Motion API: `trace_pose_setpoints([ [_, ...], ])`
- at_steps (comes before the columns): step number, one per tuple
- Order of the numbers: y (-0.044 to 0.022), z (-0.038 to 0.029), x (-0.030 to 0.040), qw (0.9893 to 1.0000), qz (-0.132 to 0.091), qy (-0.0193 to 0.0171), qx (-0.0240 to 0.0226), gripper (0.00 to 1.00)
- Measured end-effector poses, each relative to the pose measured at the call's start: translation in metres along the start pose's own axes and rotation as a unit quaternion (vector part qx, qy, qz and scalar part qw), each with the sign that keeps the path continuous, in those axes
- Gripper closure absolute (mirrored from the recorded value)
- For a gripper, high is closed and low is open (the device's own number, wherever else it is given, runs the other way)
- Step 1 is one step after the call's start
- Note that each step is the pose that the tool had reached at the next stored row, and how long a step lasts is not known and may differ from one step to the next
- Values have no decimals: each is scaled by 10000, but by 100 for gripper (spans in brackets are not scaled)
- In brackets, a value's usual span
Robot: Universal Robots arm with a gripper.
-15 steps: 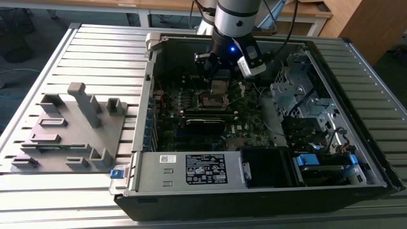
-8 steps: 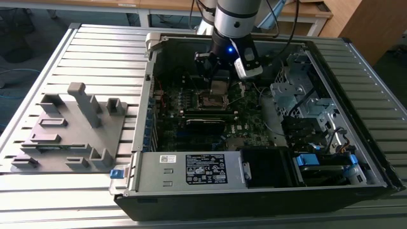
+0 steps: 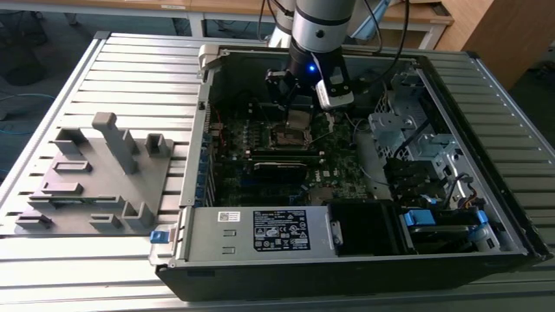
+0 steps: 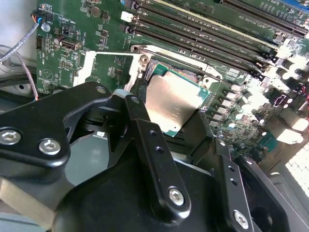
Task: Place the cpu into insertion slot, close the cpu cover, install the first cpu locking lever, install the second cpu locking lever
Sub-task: 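Place the cpu into insertion slot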
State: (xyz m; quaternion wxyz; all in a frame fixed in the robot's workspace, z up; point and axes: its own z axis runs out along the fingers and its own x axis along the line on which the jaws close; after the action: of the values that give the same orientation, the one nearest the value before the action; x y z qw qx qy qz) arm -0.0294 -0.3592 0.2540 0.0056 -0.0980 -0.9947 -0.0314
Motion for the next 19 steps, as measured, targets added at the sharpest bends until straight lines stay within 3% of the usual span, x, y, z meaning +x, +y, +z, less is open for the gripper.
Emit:
trace_pose_setpoints([
  [4,0,0,0,10000,37,-2,-1,46],
  [8,0,5,0,9993,368,-23,-6,46],
  [12,0,11,0,9974,726,-45,-13,46],
  [16,-1,16,0,9941,1080,-66,-18,46],
  [19,-1,16,0,9939,1103,-68,-19,46],
])
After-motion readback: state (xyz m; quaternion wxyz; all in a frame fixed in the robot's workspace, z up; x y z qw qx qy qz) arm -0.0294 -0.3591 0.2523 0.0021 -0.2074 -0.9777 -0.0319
